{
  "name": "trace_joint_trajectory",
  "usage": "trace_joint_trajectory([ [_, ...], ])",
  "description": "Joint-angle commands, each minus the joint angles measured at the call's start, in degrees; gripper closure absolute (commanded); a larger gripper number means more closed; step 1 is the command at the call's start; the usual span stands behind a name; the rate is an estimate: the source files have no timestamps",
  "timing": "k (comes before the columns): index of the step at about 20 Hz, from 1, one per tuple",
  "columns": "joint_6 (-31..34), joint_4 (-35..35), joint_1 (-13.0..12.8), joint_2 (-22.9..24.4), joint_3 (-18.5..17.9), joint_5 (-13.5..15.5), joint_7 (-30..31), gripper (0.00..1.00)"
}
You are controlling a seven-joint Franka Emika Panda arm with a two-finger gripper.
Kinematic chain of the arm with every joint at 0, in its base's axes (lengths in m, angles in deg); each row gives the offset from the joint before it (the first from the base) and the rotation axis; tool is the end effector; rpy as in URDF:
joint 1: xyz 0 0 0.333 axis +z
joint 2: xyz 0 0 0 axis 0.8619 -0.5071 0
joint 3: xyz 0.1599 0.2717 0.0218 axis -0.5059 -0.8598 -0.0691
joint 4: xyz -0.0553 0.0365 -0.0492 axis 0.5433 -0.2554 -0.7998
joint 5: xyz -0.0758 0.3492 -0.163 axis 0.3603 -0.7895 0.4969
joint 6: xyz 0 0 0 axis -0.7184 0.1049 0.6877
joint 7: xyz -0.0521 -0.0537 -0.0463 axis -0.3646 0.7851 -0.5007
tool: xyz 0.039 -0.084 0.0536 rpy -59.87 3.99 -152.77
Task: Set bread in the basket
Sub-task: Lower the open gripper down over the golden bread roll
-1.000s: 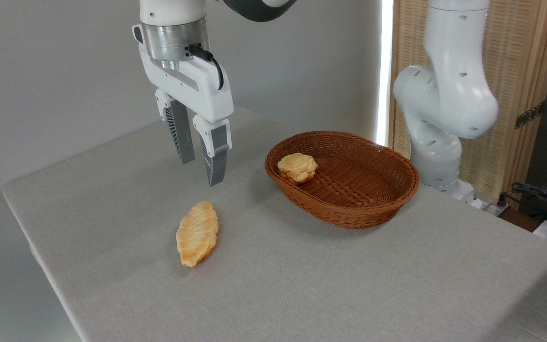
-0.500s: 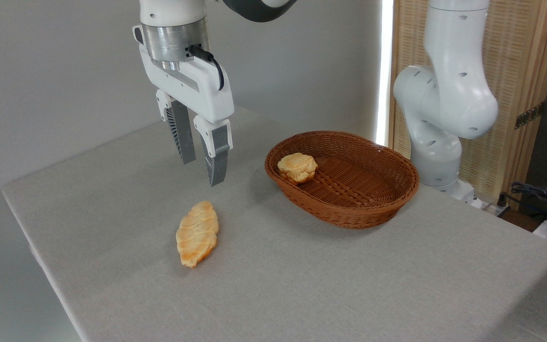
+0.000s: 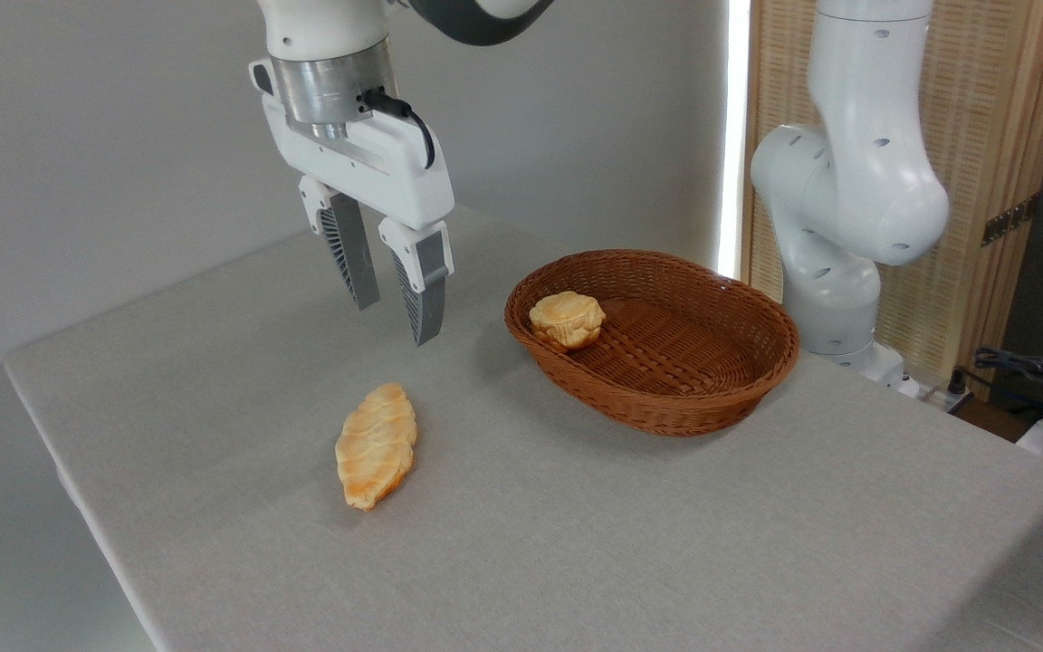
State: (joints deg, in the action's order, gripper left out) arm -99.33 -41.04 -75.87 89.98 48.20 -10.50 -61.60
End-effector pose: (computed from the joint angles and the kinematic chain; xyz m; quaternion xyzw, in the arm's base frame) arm 0.5284 -0.1108 0.5636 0.9407 -0.3368 0.0002 0.0400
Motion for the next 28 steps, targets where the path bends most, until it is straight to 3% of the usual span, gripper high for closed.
trace_joint_trajectory([
  [1,-3.1,-0.3,-1.9,-1.8,-0.1,1.2,10.8,0.0],
  [5,-7.4,-0.8,-3.9,-4.0,-0.1,2.0,21.7,0.0],
  [8,-9.1,-0.8,-4.1,-5.7,-0.1,2.0,25.0,0.0],
  [18,-12.2,-1.3,-4.1,-11.1,-0.1,1.1,24.4,0.0],
  [28,-13.9,-3.1,-3.9,-13.3,-0.2,0.9,24.0,0.0],
])
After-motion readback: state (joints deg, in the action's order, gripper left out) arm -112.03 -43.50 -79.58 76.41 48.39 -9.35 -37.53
